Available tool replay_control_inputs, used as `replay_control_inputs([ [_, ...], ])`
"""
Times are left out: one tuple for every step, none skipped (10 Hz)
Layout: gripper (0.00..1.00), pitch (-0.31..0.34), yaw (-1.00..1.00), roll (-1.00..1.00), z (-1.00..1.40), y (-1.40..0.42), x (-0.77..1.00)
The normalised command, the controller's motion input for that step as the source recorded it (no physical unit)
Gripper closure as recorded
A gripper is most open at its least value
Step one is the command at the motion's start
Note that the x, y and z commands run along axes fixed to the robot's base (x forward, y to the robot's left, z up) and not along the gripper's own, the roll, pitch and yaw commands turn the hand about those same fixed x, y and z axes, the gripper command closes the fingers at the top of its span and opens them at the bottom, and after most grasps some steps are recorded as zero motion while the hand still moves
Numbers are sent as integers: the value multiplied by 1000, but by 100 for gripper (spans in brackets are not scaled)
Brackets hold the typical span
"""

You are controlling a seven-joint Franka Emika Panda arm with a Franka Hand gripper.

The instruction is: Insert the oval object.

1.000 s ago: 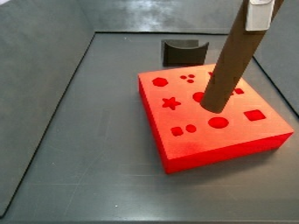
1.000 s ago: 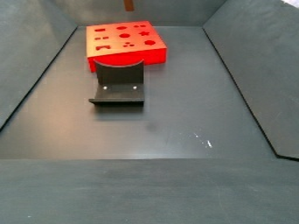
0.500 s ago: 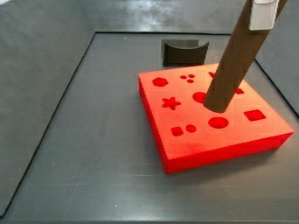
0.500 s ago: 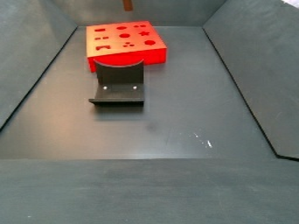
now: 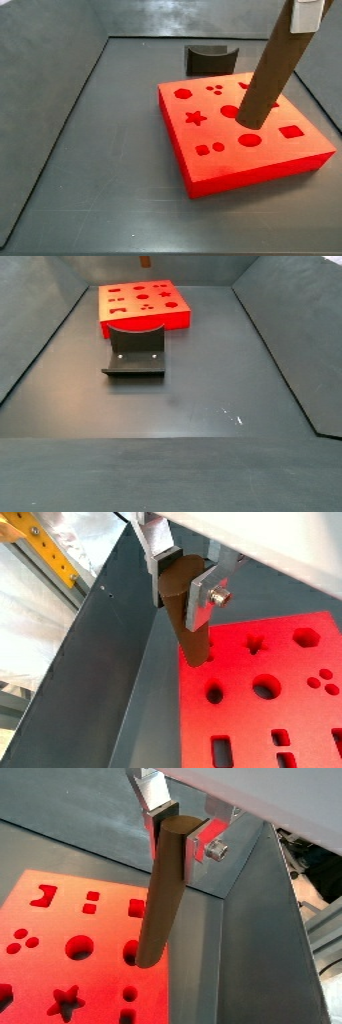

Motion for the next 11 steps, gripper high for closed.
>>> replay_control_inputs([
  [100,-4,-49,6,-277,-3,0],
  [100,0,-49,0,-194,-37,0],
  [100,0,0,0,-66,0,0],
  [100,0,123,0,-63,0,0],
  [100,-46,600,36,-174,37,220],
  [100,-9,789,40,-174,0,280],
  [100,0,803,59,-149,0,297],
  [100,-4,857,71,-117,0,231],
  [100,-9,894,70,-120,0,189],
  [100,0,931,63,-154,0,154],
  [100,0,971,66,-171,0,117],
])
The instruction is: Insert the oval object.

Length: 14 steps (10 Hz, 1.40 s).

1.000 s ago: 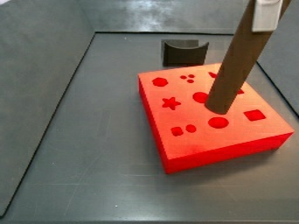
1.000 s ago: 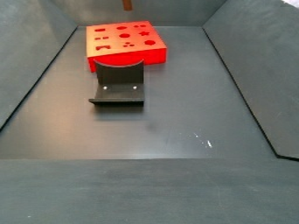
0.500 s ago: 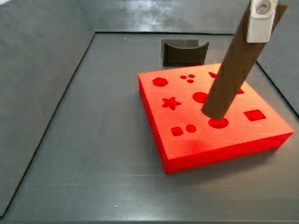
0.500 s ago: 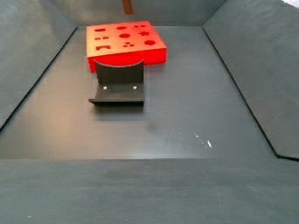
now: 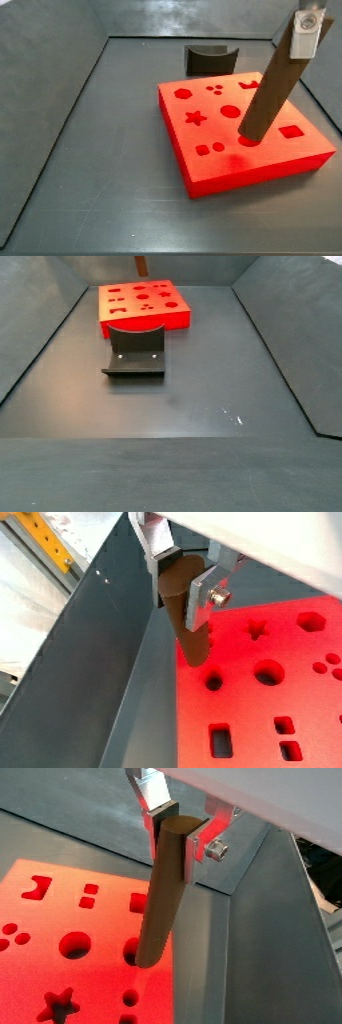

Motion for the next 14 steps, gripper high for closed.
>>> replay_control_inputs([
  [100,0,946,89,-134,0,160],
  [100,0,951,84,-140,0,154],
  [100,0,957,86,-137,0,143],
  [100,0,946,91,-123,0,157],
  [100,0,834,99,-34,0,229],
  [100,0,0,-13,0,0,0],
  [100,3,0,0,26,0,0],
  [100,0,-629,-11,180,51,0],
  [100,0,-891,-46,154,46,29],
  [100,0,-1000,0,77,0,0],
  [100,0,-1000,0,74,0,0],
  [100,0,-1000,0,86,0,0],
  [100,-41,-1000,-86,143,0,0],
  [100,-90,-951,-190,97,0,0],
])
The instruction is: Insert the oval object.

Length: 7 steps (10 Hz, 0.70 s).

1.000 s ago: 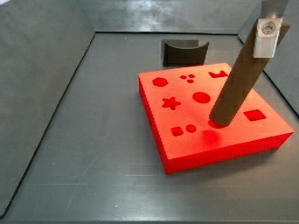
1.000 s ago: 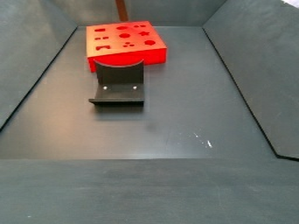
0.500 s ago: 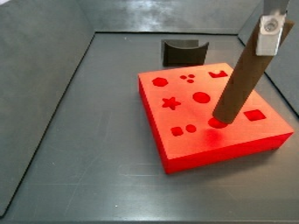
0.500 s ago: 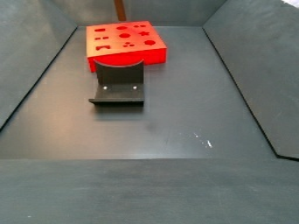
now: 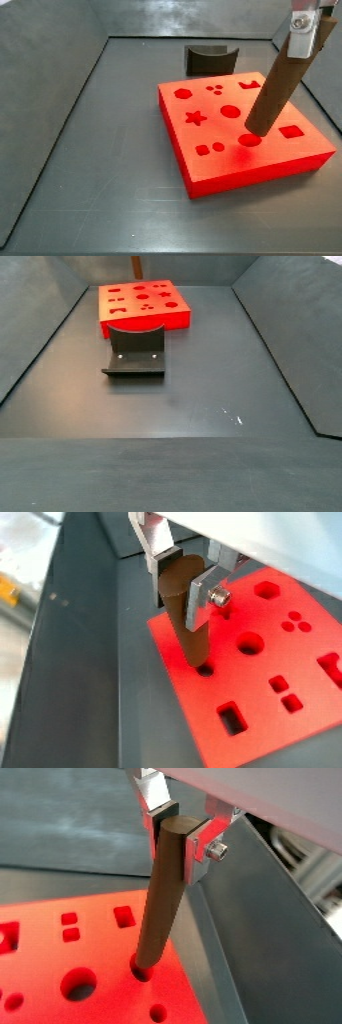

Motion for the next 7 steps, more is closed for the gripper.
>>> replay_control_inputs([
  [100,-116,-929,-224,31,0,0],
  [100,-129,-923,-231,6,0,0],
  [100,-133,-920,-230,0,0,0],
  [100,-133,-923,-229,0,0,0],
  [100,-130,-934,-220,0,0,0],
  [100,-136,-923,-237,0,0,0],
  [100,-174,-849,-313,0,0,0],
])
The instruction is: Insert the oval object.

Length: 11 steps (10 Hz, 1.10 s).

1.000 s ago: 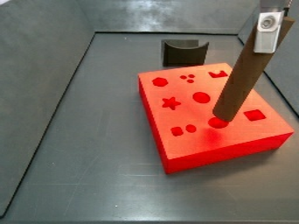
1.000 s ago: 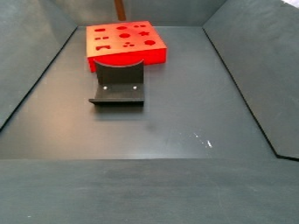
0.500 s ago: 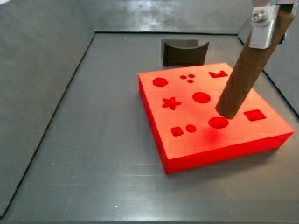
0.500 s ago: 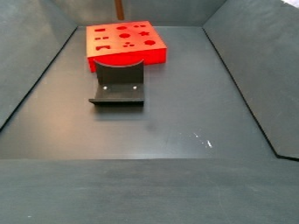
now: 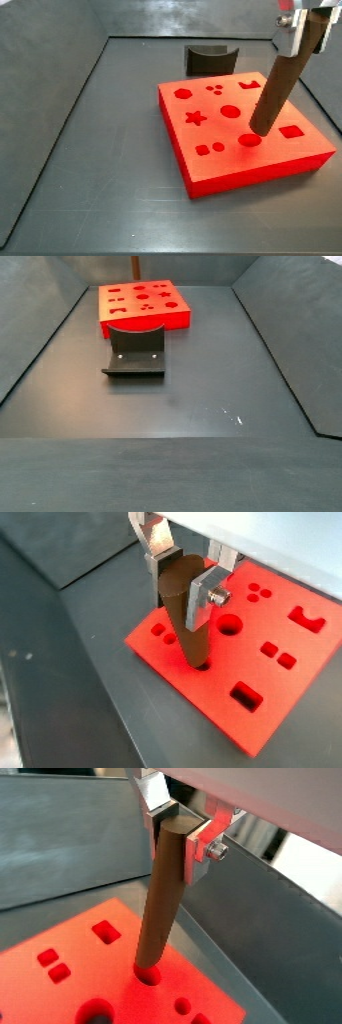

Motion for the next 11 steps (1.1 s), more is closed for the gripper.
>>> replay_control_inputs([
  [100,-179,-843,-314,0,0,0],
  [100,-179,-843,-314,0,0,0],
  [100,-177,-883,-267,0,0,0],
  [100,-154,-971,-159,-9,0,0],
  [100,-69,-1000,0,-29,0,0],
  [100,-9,-1000,31,-63,0,0],
  [100,0,-1000,70,-91,0,0],
  [100,0,-1000,81,-106,0,0],
  [100,6,-1000,97,-123,0,0],
  [100,64,-951,133,-97,0,-14],
  [100,76,-940,144,-51,0,-34],
])
